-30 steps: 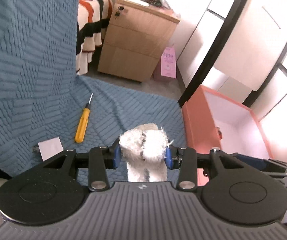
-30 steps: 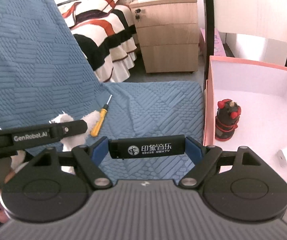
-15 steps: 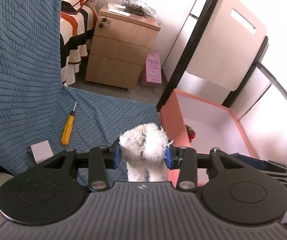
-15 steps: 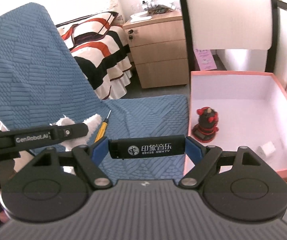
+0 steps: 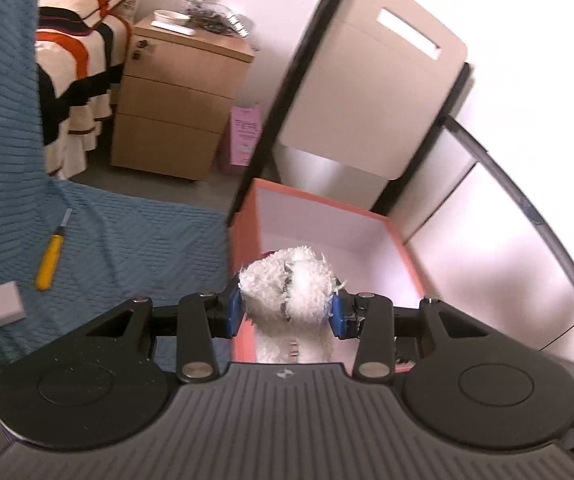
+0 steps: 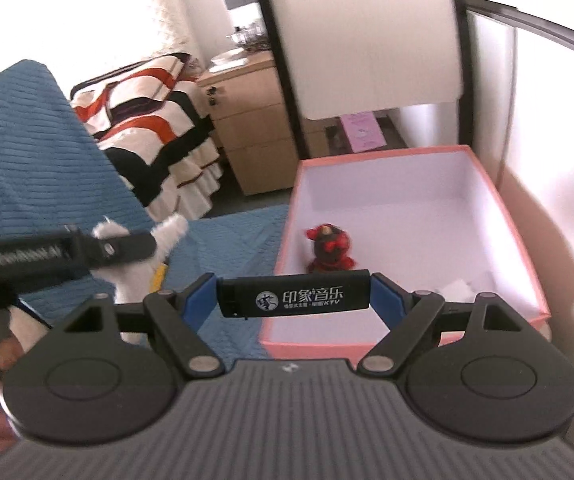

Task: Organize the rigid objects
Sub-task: 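Lower the white plush toy and black USB stick into the pink box with both grippers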

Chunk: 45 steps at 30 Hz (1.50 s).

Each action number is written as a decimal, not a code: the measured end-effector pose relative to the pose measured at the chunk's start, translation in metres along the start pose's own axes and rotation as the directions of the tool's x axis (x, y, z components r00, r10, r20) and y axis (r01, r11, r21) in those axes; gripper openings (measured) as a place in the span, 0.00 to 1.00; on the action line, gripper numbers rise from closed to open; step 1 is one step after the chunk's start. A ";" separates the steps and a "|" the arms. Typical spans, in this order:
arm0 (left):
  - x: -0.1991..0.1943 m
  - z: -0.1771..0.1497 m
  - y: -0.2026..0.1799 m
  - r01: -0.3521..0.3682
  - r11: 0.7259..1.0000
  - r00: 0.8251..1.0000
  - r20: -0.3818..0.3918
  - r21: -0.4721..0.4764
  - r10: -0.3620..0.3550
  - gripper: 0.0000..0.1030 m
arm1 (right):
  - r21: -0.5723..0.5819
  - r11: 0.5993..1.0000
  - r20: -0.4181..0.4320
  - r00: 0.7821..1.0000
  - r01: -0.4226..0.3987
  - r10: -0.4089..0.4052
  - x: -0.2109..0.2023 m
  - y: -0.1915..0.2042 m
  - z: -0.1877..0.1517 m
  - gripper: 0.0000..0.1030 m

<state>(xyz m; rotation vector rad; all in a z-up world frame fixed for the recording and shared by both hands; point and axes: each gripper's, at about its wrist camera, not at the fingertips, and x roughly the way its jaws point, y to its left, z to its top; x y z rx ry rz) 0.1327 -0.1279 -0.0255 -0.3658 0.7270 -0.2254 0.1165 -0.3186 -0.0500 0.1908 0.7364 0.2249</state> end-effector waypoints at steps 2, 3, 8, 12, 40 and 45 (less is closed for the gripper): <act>0.006 0.001 -0.013 0.013 1.000 1.000 -0.001 0.008 -0.013 0.45 | 0.009 1.000 -0.004 1.000 0.008 -0.008 -0.002 -0.012 0.000 0.82; 0.010 0.002 -0.020 0.011 1.000 1.000 -0.001 0.015 -0.011 0.45 | 0.015 1.000 -0.007 1.000 0.015 -0.015 -0.003 -0.020 0.001 0.82; 0.042 0.004 -0.043 0.004 0.999 1.000 -0.014 0.040 -0.004 0.45 | 0.039 0.998 -0.018 0.999 0.038 -0.038 0.001 -0.052 0.006 0.82; 0.072 0.006 -0.057 0.001 0.999 0.999 -0.038 0.044 0.000 0.45 | 0.060 0.997 -0.031 0.999 0.046 -0.044 0.011 -0.074 0.009 0.82; 0.240 -0.014 -0.047 -0.109 0.994 0.960 -0.258 0.020 0.110 0.45 | 0.094 0.995 -0.282 0.959 0.045 -0.017 0.137 -0.154 0.003 0.82; 0.243 -0.014 -0.044 -0.113 0.994 0.960 -0.256 0.008 0.111 0.45 | 0.074 0.996 -0.286 0.958 0.042 -0.019 0.142 -0.154 0.001 0.82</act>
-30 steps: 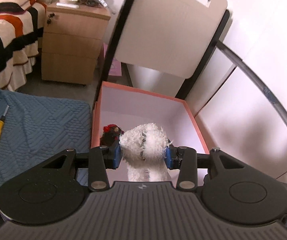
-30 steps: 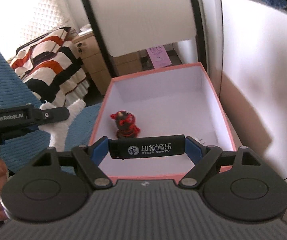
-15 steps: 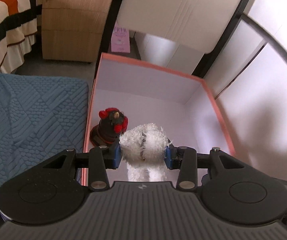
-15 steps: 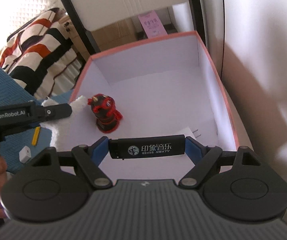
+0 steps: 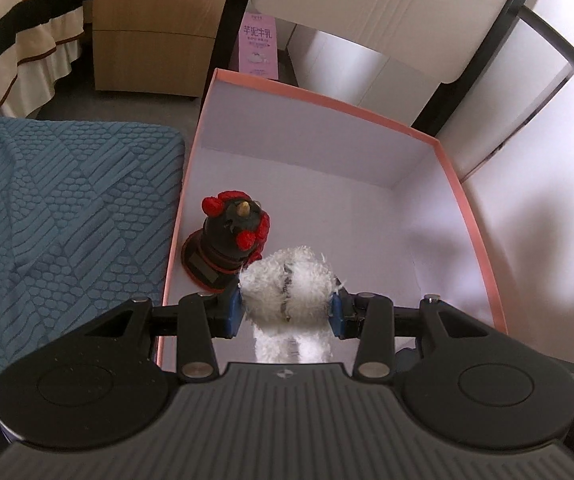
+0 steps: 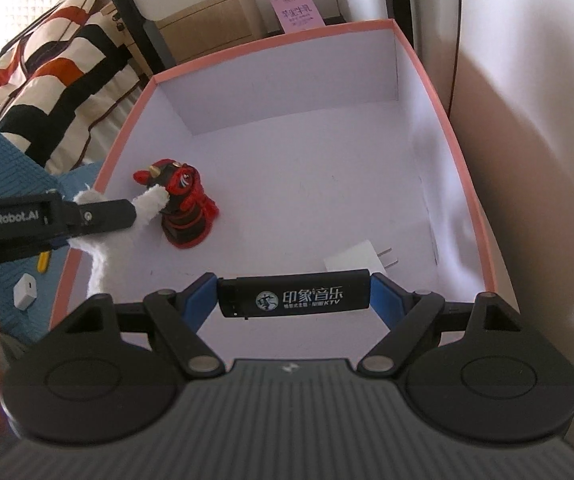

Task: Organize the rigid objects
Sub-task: 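Lower the white plush toy and black USB stick into the pink box with both grippers, then open both grippers to release the plush toy and USB stick in the box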

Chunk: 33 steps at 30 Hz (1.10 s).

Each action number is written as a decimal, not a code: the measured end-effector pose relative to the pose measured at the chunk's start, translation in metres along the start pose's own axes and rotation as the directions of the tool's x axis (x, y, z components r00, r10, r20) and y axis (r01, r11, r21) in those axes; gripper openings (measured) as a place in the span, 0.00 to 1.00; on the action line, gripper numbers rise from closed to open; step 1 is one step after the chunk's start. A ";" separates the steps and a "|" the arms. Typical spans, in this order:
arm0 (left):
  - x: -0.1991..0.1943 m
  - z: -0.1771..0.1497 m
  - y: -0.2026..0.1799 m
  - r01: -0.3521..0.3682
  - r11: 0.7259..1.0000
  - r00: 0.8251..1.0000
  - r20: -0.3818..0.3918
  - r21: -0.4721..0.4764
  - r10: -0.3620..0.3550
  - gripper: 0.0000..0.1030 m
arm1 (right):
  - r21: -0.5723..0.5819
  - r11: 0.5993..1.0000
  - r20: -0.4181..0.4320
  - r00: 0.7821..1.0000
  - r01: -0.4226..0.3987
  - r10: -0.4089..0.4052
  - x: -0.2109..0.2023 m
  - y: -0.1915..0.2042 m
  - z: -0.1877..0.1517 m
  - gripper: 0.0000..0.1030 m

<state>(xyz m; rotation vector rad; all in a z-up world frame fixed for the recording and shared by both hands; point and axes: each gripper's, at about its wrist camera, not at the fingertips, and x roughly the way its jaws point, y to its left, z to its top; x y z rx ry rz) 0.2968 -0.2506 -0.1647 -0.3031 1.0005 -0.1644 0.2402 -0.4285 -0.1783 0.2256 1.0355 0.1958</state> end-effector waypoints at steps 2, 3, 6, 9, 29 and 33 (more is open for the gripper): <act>-0.001 0.000 0.000 0.006 1.000 1.000 0.002 -0.005 -0.006 0.45 | -0.002 1.000 0.002 1.000 -0.005 0.005 0.000 -0.001 0.000 0.82; -0.003 0.000 0.000 0.006 1.000 1.000 0.005 -0.014 -0.006 0.48 | 0.004 1.000 -0.001 1.000 -0.011 0.011 0.000 -0.001 0.000 0.82; -0.008 0.002 0.003 -0.001 0.999 1.000 0.007 -0.042 0.001 0.72 | 0.033 0.999 -0.018 0.999 -0.037 0.038 -0.001 -0.003 0.002 0.82; -0.020 0.003 0.001 -0.004 1.000 0.999 0.039 -0.012 0.004 0.75 | 0.036 0.999 -0.015 1.000 -0.015 0.015 -0.005 -0.001 0.001 0.94; -0.139 -0.010 0.014 -0.017 0.993 0.975 0.220 0.113 -0.008 0.75 | 0.035 0.999 0.130 0.991 -0.035 0.030 -0.076 0.062 -0.010 1.00; -0.166 -0.020 0.026 -0.019 0.993 0.969 0.245 0.113 -0.010 0.75 | 0.020 0.999 0.158 0.987 -0.032 0.028 -0.090 0.080 -0.018 1.00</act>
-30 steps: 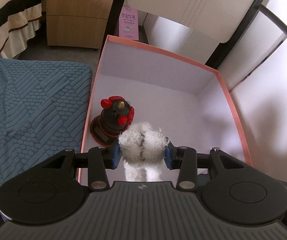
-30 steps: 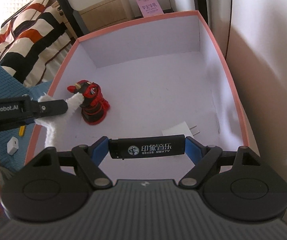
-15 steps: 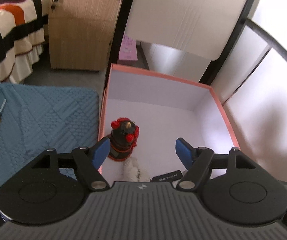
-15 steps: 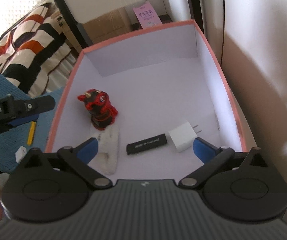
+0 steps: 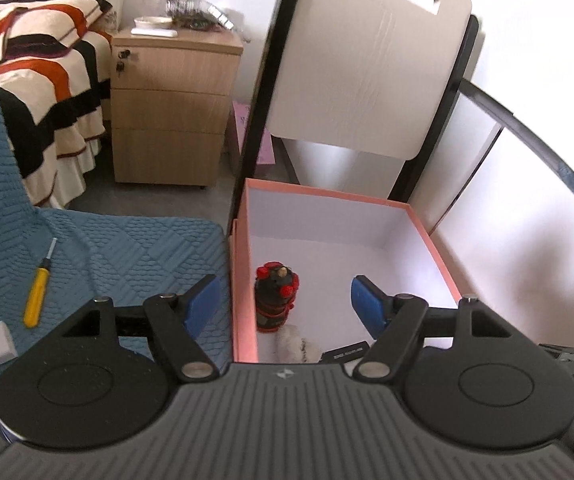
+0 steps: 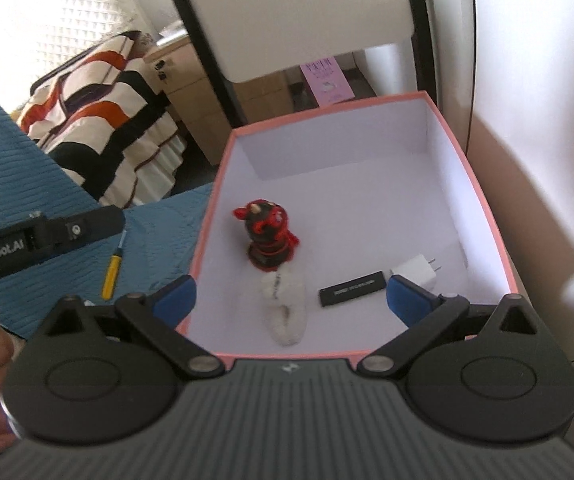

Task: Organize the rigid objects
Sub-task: 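Open both grippers to release the plush toy and USB stick in the box, then move the left gripper to the white charger plug while the right gripper reaches the yellow screwdriver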

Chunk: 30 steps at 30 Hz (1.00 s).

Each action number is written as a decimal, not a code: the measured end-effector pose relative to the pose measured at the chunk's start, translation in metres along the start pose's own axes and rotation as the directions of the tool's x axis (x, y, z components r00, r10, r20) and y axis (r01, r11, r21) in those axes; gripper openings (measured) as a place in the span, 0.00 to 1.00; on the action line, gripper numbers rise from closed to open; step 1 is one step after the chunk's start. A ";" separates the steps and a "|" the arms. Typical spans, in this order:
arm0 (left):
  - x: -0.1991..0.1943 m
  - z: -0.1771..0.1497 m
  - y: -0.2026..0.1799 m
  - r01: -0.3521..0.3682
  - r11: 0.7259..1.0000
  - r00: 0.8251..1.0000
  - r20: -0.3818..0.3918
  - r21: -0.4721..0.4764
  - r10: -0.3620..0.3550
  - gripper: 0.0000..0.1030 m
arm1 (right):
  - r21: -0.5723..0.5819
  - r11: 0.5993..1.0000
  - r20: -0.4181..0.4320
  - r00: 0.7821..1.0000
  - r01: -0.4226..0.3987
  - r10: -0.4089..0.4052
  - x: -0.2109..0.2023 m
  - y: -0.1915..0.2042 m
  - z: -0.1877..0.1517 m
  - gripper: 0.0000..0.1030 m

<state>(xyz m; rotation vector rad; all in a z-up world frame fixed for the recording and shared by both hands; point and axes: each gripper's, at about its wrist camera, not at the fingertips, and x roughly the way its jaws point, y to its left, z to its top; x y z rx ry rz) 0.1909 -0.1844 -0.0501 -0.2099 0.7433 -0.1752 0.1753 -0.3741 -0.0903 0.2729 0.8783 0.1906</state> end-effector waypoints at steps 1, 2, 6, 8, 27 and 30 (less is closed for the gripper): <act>-0.006 -0.001 0.003 0.000 1.000 1.000 0.005 0.000 0.000 0.75 | 0.001 1.000 0.006 1.000 0.001 -0.001 -0.004 0.004 -0.002 1.00; -0.013 -0.002 0.006 -0.001 1.000 1.000 0.011 -0.001 0.001 0.75 | 0.002 1.000 0.009 1.000 0.002 -0.002 -0.007 0.006 -0.004 1.00; -0.041 -0.010 0.021 -0.005 1.000 0.999 0.038 0.001 0.005 0.75 | 0.000 1.000 0.030 1.000 -0.003 0.003 -0.019 0.024 -0.013 1.00; -0.055 -0.015 0.029 -0.005 1.000 0.999 0.053 0.003 0.005 0.74 | -0.003 1.000 0.043 0.999 -0.006 0.006 -0.026 0.032 -0.019 1.00; -0.147 -0.063 0.103 -0.047 0.998 0.985 0.167 -0.043 0.054 0.75 | -0.069 0.993 0.089 0.990 -0.100 0.106 -0.057 0.110 -0.073 1.00; -0.156 -0.071 0.110 -0.063 0.996 0.982 0.175 -0.057 0.072 0.75 | -0.074 0.989 0.070 0.989 -0.126 0.131 -0.057 0.117 -0.080 1.00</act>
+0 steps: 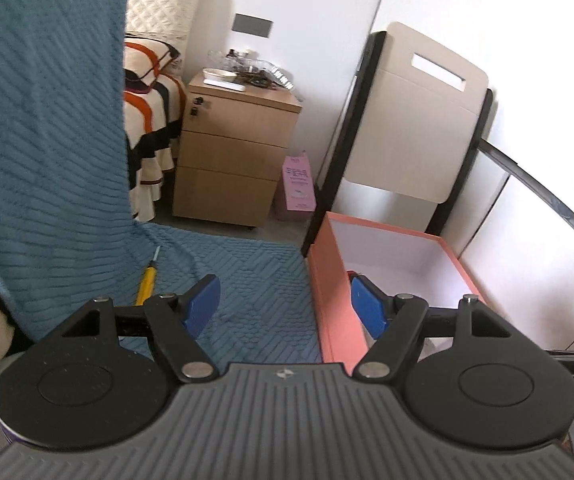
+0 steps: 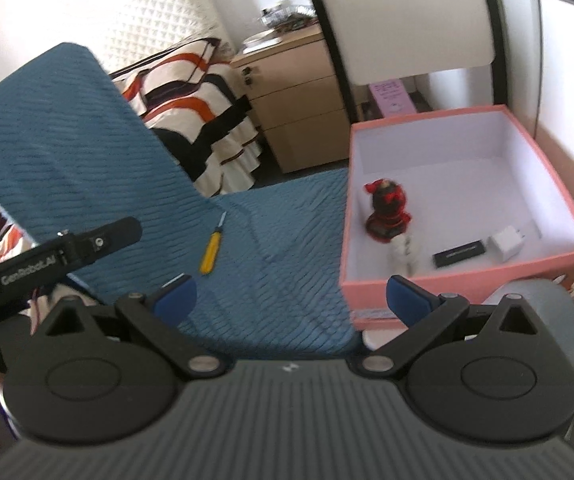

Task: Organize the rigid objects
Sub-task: 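Move the left gripper to the white charger plug while the right gripper reaches the yellow screwdriver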

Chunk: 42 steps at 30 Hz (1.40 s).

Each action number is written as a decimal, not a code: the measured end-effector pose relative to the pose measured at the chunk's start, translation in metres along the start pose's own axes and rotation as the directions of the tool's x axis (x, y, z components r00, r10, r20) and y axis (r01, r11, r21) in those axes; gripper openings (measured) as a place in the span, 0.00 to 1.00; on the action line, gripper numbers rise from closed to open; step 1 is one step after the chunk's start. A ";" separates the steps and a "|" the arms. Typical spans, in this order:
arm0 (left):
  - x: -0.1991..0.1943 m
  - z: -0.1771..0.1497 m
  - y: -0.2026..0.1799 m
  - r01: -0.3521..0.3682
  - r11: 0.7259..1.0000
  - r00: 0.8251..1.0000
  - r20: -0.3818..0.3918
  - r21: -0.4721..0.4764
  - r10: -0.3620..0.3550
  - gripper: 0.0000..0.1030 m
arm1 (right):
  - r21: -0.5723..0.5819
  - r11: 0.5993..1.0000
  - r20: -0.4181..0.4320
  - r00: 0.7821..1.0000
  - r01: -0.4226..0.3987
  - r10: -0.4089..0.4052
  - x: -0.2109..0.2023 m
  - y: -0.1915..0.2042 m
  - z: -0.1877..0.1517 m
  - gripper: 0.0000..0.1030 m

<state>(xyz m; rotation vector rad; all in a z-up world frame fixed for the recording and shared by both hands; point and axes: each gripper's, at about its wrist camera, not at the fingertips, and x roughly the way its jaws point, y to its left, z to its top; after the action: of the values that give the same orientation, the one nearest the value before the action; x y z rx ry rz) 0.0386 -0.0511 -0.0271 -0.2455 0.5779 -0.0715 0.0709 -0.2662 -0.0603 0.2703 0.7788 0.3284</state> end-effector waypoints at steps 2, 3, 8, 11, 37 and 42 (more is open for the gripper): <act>-0.004 -0.004 0.004 -0.018 1.000 1.000 0.004 -0.004 0.018 0.75 | -0.003 1.000 -0.005 1.000 -0.011 0.011 -0.001 0.004 -0.003 1.00; -0.006 -0.007 0.007 -0.028 1.000 1.000 0.004 -0.006 0.028 0.75 | -0.006 1.000 -0.008 1.000 -0.015 0.015 0.000 0.006 -0.005 1.00; -0.011 -0.020 0.019 -0.062 0.997 0.998 -0.002 -0.035 0.062 0.75 | -0.017 1.000 -0.005 1.000 -0.012 0.012 0.001 0.014 -0.011 1.00; -0.012 -0.027 0.027 -0.089 0.995 0.996 -0.014 -0.047 0.089 0.75 | -0.019 1.000 -0.002 1.000 -0.017 0.017 0.003 0.017 -0.014 1.00; 0.108 -0.059 0.124 -0.283 0.948 0.955 -0.133 -0.143 0.265 0.75 | -0.108 0.991 -0.134 0.989 -0.077 0.062 0.145 0.027 -0.009 0.83; 0.141 -0.067 0.144 -0.330 0.936 0.937 -0.162 -0.121 0.309 0.75 | -0.091 0.991 -0.184 0.979 -0.103 0.085 0.189 0.033 -0.006 0.73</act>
<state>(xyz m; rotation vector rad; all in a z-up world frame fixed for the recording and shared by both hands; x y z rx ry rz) 0.1198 0.0551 -0.1924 -0.2873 0.7589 0.2736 0.1860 -0.1624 -0.1732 0.1853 0.9267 0.4849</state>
